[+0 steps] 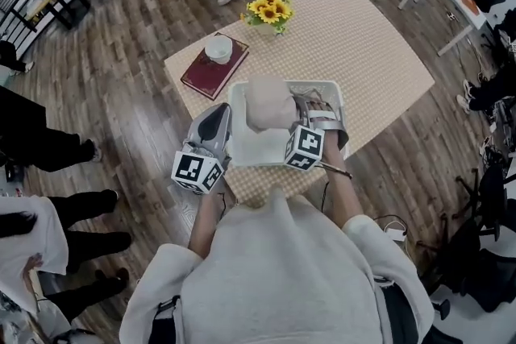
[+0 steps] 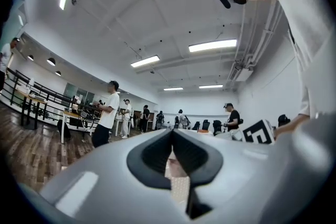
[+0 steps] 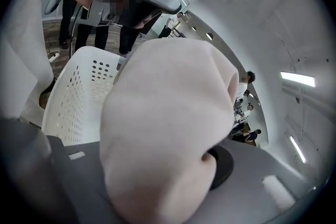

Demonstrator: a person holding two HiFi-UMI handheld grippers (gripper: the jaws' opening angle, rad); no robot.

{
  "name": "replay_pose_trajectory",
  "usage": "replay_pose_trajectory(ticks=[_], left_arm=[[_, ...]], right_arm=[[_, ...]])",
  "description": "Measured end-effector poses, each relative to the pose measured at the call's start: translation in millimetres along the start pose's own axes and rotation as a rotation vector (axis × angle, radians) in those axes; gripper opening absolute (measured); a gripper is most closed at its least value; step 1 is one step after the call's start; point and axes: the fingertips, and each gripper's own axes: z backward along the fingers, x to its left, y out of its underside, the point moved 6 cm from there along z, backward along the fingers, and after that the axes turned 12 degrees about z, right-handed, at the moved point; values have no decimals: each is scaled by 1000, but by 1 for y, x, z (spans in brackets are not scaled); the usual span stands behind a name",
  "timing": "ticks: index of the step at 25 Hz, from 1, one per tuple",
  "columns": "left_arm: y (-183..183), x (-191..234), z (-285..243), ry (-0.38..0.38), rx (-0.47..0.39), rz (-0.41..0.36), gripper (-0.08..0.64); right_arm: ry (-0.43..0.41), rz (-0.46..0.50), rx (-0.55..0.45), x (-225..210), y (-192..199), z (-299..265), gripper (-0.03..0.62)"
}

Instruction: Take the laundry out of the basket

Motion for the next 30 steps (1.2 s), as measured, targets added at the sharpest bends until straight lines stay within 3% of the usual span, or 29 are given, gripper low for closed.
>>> replay_pose_trajectory(ticks=[3, 5, 7, 11, 13, 21, 24, 30], left_arm=[[3, -5, 1, -6, 19, -23, 9], [-1, -10, 4, -11, 18, -32, 10], [-5, -21, 10, -17, 17, -37, 10], [-10, -31, 17, -35, 8, -59, 9], [-6, -37, 20, -48, 16, -61, 10], [25, -67, 54, -99, 58, -51, 9], [19, -73, 61, -93, 57, -57, 10], [10, -79, 86, -75, 22, -67, 9]], right_arm=[[61, -57, -37, 1, 3, 5, 221], [95, -186, -106, -5, 4, 15, 221], [79, -420, -233, -9, 6, 33, 221], [-23, -1008, -631, -16, 14, 52, 221], [-29, -1143, -746, -15, 21, 57, 221], [34, -1107, -812, 10, 27, 92, 222], [70, -1045, -824, 7, 15, 113, 222], [52, -1067, -849, 24, -4, 137, 222]])
